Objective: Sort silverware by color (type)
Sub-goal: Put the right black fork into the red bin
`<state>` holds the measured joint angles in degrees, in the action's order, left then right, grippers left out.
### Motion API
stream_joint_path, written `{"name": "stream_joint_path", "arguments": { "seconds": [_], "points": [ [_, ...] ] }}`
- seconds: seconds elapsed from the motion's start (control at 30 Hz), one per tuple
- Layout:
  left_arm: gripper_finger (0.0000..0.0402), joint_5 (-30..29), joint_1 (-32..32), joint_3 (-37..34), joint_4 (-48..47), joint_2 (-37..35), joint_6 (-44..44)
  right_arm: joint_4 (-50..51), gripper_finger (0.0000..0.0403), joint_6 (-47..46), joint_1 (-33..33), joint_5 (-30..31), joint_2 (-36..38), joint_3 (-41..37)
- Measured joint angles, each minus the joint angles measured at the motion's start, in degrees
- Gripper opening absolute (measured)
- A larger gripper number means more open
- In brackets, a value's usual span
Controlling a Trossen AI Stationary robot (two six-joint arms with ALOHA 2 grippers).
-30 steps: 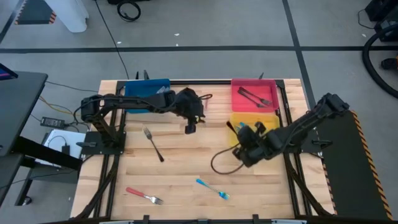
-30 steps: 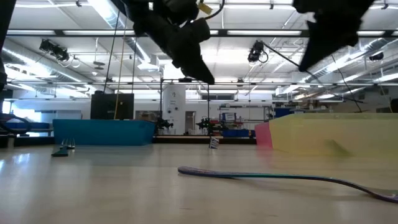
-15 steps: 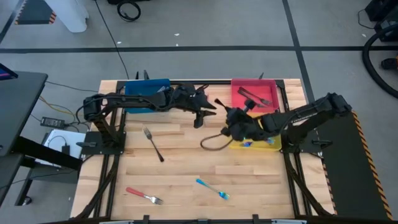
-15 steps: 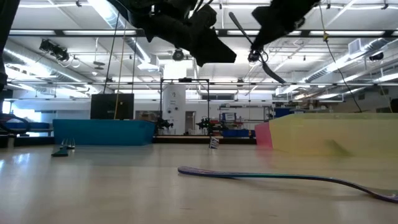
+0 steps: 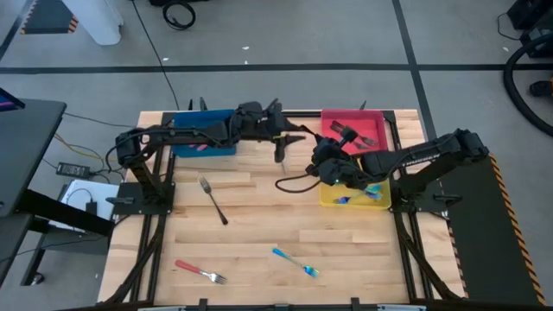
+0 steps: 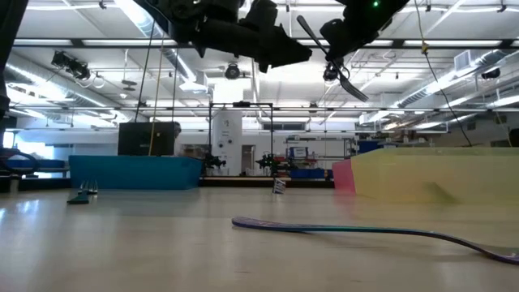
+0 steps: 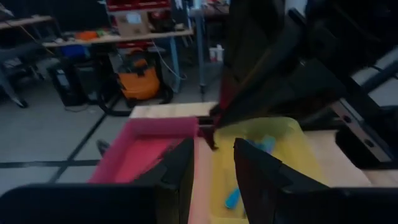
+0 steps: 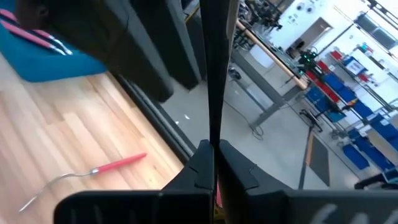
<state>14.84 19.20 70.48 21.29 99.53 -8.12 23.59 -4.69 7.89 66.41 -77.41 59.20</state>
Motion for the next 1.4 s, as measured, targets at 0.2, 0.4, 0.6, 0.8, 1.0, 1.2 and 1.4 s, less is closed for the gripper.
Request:
{"name": "stream_joint_path", "arguments": {
  "seconds": [0.2, 0.4, 0.6, 0.8, 1.0, 1.2, 1.4],
  "points": [
    [0.0114, -0.03, 1.08, 0.00, 2.90, 0.00, 0.03, -0.04, 0.0009, 0.31, -3.06, -0.95, 0.00, 0.00],
    [0.0114, -0.01, 0.96, 0.00, 4.90, 0.00, 0.00, -1.21, 0.0009, 0.55, -6.39, -5.95, -0.24, -0.02],
    [0.0114, -0.03, 1.02, 0.00, 5.12, 0.00, 0.04, -1.32, 0.0009, 0.44, -7.00, -7.16, -0.26, -0.02],
    [0.0114, -0.01, 1.01, 0.00, 4.04, 0.00, 1.43, -1.73, 0.0009, 0.60, -6.26, -6.74, -0.26, -0.02],
    [0.0114, -0.03, 1.01, 0.00, 3.42, 0.00, 1.07, -2.98, 0.0009, 3.29, -6.26, -4.87, -0.26, -0.04],
    [0.0114, -0.03, 1.67, -0.02, -3.14, -0.02, 0.88, -3.42, 0.0009, 9.96, -11.13, -0.43, -0.26, -0.04],
    [0.0114, -0.15, 1.97, -0.02, -13.52, -0.02, -4.99, -0.41, 0.0009, 10.95, -22.30, -15.11, -0.26, -0.04]
  ]
}}
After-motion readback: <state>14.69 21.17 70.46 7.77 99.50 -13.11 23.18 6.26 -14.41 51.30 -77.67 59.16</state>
